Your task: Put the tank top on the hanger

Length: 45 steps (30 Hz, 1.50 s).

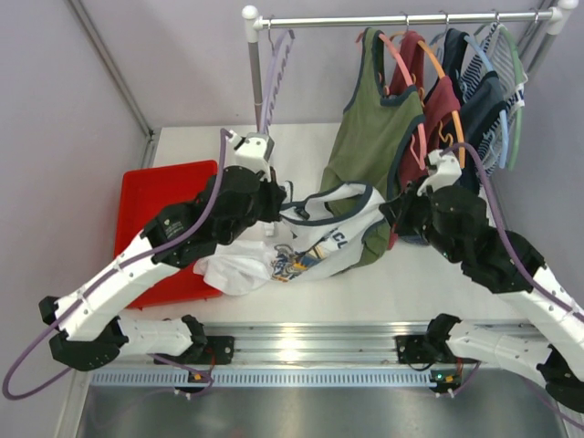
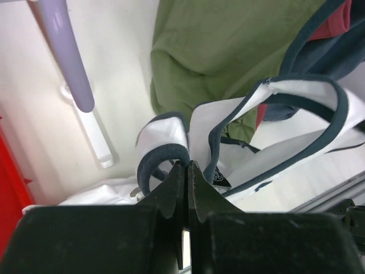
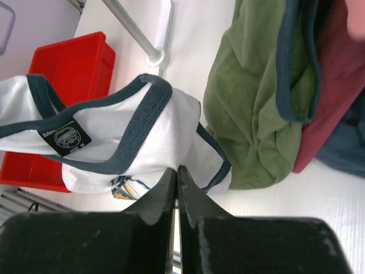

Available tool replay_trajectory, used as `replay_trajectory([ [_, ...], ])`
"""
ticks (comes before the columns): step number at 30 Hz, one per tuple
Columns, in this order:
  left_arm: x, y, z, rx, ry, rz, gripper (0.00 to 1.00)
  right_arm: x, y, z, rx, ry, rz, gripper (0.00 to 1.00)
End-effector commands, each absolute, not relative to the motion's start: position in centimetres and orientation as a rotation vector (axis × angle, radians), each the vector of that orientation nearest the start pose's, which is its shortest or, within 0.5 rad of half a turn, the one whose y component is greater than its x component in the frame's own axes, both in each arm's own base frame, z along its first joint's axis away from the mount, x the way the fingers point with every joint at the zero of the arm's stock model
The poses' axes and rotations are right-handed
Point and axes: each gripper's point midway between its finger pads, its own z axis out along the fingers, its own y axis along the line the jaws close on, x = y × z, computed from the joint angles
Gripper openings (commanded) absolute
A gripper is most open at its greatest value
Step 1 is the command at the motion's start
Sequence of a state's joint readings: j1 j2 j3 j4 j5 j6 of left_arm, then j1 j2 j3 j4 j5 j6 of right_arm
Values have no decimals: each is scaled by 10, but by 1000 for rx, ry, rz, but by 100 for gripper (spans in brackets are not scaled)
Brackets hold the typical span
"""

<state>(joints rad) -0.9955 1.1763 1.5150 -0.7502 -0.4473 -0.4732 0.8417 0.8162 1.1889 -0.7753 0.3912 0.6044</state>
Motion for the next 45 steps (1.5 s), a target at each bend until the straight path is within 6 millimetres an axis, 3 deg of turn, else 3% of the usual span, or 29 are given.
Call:
replay_trajectory([
  [1, 234, -227, 379, 227, 1954, -420, 0, 218, 159, 360, -85, 1920, 497, 0],
  [4, 237, -220, 404, 195, 1899, -414, 0, 230, 156, 396, -96, 1863, 484, 0],
  [5, 238, -215, 424, 178, 1860, -424, 0, 230, 155, 421, -110, 1814, 507, 0],
  [8, 241, -213, 450, 178, 1815, -412, 0, 243, 156, 444, -124, 1787, 488, 0],
  [9, 239, -208, 472, 159, 1777, -434, 0, 242, 153, 469, -120, 1735, 513, 0],
  [10, 243, -211, 476, 162, 1773, -421, 0, 248, 157, 474, -135, 1734, 503, 0],
  [11, 242, -204, 497, 144, 1729, -431, 0, 245, 153, 497, -131, 1687, 520, 0],
  [13, 244, -206, 508, 145, 1707, -431, 0, 254, 157, 509, -146, 1672, 509, 0],
  [14, 242, -202, 523, 137, 1676, -441, 0, 249, 155, 530, -150, 1622, 533, 0],
  [16, 245, -202, 533, 137, 1652, -433, 0, 257, 157, 541, -156, 1606, 527, 0],
  [17, 243, -198, 543, 124, 1627, -447, 0, 254, 153, 559, -155, 1562, 544, 0],
  [19, 244, -196, 554, 106, 1595, -449, 0, 262, 156, 566, -158, 1551, 542, 0],
  [20, 244, -193, 564, 91, 1565, -455, 0, 259, 154, 580, -162, 1515, 557, 0],
  [25, 243, -182, 577, 61, 1519, -445, 0, 264, 162, 591, -188, 1482, 598, 0],
  [27, 243, -179, 572, 62, 1532, -424, 0, 267, 167, 580, -204, 1510, 600, 0],
  [30, 244, -180, 549, 76, 1582, -399, 0, 268, 175, 547, -223, 1568, 628, 0],
  [31, 246, -186, 529, 94, 1625, -382, 0, 256, 169, 546, -207, 1554, 653, 0],
  [32, 246, -188, 518, 103, 1651, -373, 0, 262, 181, 515, -234, 1615, 675, 0],
  [34, 242, -186, 500, 88, 1687, -393, 0, 246, 179, 495, -220, 1636, 728, 0],
  [35, 243, -193, 472, 121, 1746, -373, 0, 249, 189, 457, -235, 1710, 752, 0],
  [36, 238, -192, 462, 122, 1765, -388, 0, 246, 191, 441, -230, 1736, 771, 0],
  [37, 239, -200, 428, 134, 1834, -378, 0, 232, 188, 434, -201, 1733, 819, 0],
  [38, 235, -207, 413, 154, 1865, -411, 0, 230, 197, 387, -210, 1831, 832, 0],
  [39, 231, -208, 400, 152, 1890, -428, 0, 226, 200, 373, -200, 1839, 854, 0],
  [40, 230, -213, 358, 163, 1975, -403, 0, 215, 198, 362, -166, 1848, 892, 0],
  [41, 228, -216, 337, 165, 2012, -405, 0, 207, 205, 313, -173, 1947, 892, 0],
  [42, 223, -222, 323, 167, 2031, -450, 0, 203, 210, 296, -171, 1967, 913, 0],
  [43, 218, -221, 276, 158, 2120, -413, 0, 192, 211, 253, -146, 2056, 917, 0],
  [45, 212, -229, 245, 139, 2156, -477, 0, 172, 220, 217, -164, 2122, 929, 0],
])
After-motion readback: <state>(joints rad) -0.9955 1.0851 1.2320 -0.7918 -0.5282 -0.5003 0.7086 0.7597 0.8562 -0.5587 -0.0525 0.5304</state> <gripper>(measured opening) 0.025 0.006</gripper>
